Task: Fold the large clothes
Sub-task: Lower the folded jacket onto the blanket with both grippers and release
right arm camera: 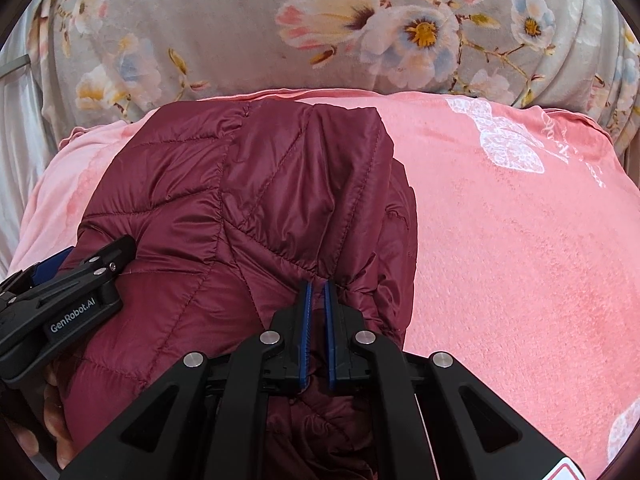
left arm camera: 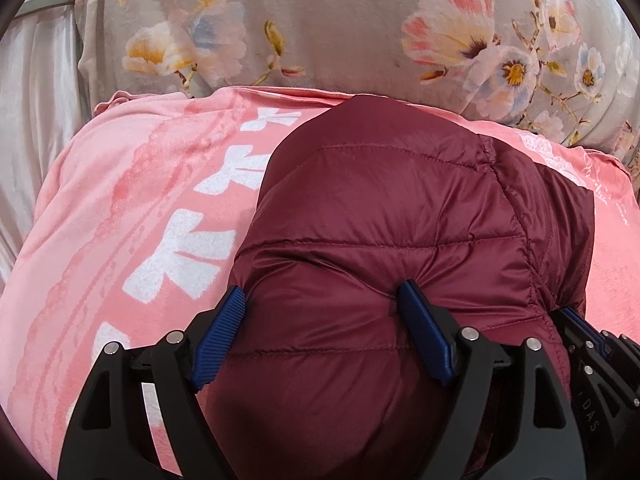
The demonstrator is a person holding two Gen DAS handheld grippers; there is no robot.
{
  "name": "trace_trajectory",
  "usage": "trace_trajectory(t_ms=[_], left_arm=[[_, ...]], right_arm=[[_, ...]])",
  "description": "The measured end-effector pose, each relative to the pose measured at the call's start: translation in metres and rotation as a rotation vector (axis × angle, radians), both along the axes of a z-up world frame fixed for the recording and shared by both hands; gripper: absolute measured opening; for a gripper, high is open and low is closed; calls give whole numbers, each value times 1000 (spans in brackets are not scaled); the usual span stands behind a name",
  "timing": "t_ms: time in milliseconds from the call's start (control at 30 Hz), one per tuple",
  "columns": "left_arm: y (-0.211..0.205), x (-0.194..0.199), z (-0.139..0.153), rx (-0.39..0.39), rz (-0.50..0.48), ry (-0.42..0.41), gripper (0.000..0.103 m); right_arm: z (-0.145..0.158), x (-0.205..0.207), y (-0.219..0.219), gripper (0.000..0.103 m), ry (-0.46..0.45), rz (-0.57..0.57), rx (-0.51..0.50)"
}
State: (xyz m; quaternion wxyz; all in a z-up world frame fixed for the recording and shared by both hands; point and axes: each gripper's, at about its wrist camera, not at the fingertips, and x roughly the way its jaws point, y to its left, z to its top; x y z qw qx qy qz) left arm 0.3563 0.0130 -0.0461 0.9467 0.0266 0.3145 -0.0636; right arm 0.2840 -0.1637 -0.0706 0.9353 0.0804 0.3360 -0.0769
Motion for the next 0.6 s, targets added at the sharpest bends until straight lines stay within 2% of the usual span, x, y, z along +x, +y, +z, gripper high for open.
trace_trajectory(t_ms=[367,433,533,600], left_arm=[[-1,0,-5,9,0,-26,78],[-1,0,-5,7,0,-26,78],[0,1,-5,-3,-1,-22,78],[0,1,-5,-2,0,-22,78]], right_arm=[[0,2,1,4,15,8,4],[14,-3,2,4,-2,10,-12],[59,-11,-10,4,-117,-30,17],[77,-1,-20,4,-129,-52,24]])
